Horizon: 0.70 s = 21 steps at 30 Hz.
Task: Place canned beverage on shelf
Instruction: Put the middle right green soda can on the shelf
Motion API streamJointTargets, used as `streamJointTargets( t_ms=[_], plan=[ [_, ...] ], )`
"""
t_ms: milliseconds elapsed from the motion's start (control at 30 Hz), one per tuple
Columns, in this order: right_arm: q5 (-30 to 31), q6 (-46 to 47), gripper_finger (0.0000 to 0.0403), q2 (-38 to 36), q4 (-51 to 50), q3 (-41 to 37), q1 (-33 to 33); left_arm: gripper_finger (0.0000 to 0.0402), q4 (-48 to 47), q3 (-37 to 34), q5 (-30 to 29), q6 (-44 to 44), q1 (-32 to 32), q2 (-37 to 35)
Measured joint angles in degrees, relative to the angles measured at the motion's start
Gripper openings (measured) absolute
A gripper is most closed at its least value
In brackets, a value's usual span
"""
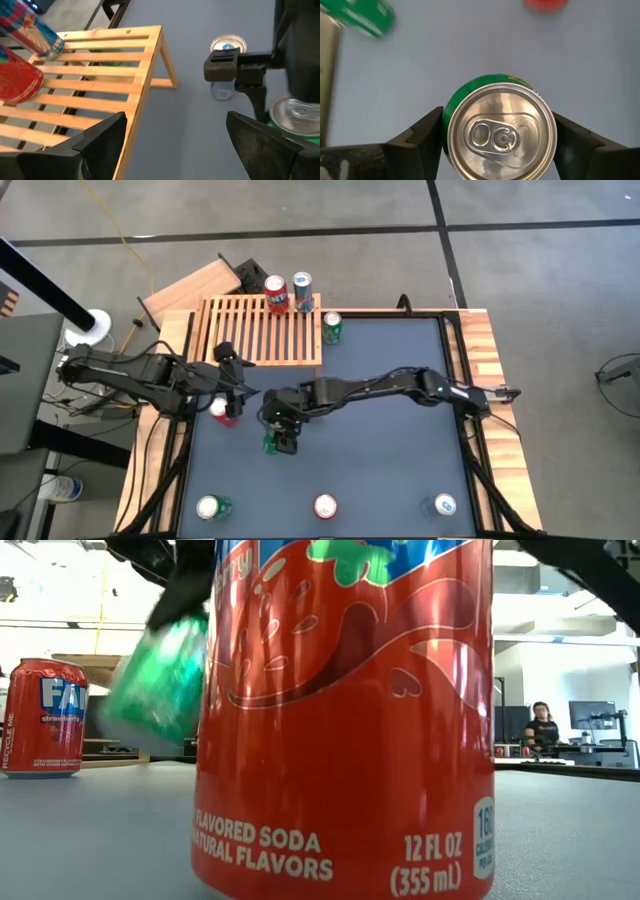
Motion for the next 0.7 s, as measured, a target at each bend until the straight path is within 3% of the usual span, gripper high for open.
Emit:
streamJointTargets(
  t_ms=[400,700],
  plan=[
    [2.2,-4.0,0.0292,3.5,-2.2,2.3,0.8,0.0332,0.6,0.0,-0.1,-0.9,0.0,-0.1],
    [2.4,-7.2,0.0370,2.9,-1.2,2.4,2.8,0.0332,0.8,0.0,-0.1,-1.6,0.0,-0.1]
  ],
)
